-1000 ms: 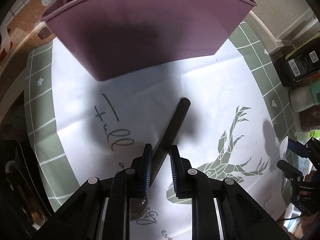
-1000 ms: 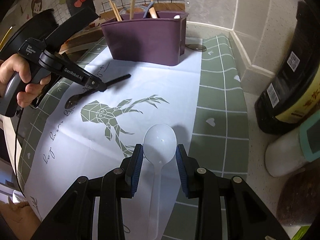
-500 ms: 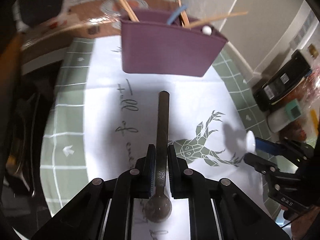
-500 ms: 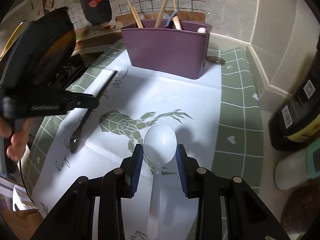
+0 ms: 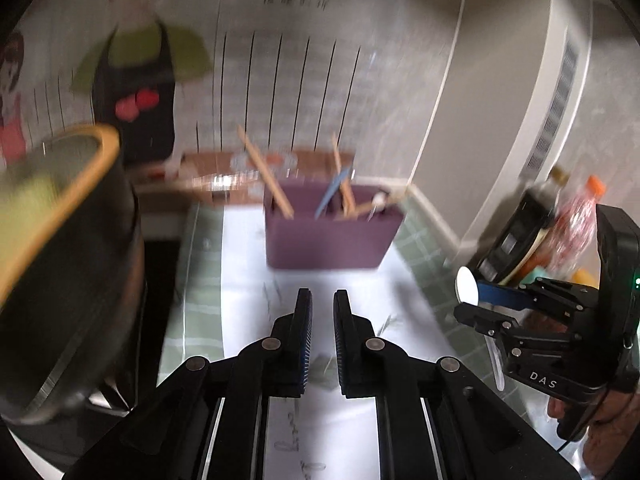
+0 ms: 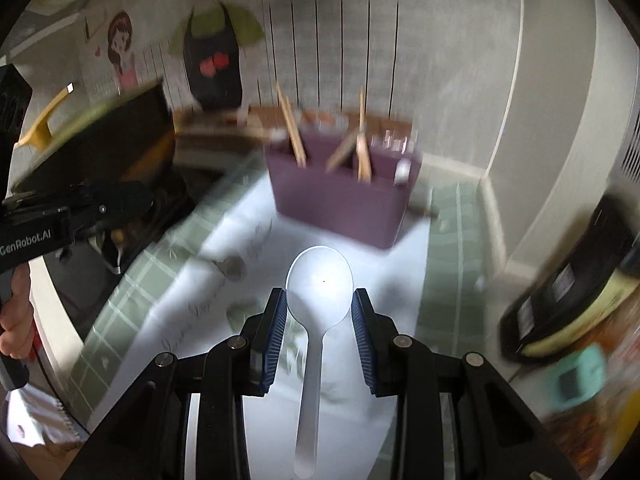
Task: Organize utensils
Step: 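Lift the white spoon with the right tool while the left tool lifts the dark spoon into the holder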
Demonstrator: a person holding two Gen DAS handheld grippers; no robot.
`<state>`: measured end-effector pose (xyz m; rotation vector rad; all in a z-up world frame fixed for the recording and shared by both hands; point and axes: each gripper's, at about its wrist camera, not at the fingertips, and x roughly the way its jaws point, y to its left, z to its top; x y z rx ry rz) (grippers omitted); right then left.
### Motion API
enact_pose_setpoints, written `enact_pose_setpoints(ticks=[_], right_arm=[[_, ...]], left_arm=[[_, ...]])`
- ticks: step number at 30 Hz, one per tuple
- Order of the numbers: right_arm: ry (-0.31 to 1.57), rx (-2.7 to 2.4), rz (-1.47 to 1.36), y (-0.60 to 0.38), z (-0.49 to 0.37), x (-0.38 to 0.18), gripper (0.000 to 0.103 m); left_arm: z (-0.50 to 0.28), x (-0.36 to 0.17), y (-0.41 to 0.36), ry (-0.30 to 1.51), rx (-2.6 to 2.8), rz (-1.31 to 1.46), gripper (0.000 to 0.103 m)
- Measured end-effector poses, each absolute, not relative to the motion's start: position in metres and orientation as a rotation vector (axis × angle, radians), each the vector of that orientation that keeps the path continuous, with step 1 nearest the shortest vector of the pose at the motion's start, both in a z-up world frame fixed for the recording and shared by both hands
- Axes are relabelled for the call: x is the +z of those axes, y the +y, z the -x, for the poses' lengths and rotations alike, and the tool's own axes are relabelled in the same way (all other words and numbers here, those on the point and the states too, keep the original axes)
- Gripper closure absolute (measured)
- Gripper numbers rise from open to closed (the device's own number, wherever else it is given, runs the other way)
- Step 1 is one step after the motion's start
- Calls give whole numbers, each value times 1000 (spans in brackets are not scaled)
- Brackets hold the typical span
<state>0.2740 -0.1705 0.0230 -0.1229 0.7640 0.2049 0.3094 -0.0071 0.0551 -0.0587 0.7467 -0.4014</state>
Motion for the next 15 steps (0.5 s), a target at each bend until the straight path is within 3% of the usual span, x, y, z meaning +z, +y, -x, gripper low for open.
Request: enact_pose_setpoints(ticks=[5, 8, 12, 15], right_arm=[[665, 202, 148, -168, -280, 72, 72], [664, 204, 149, -168, -285, 81, 72], [731, 215, 140, -171, -286, 54, 72], [796, 224, 118, -174, -288, 24, 72]], left_arm=[[-311, 96, -12, 660, -432, 47, 95], [-322, 98, -14, 699, -464, 45, 95], [-352, 55, -15, 906, -455, 13, 91], [-374, 7, -14, 1077, -409, 41, 76]])
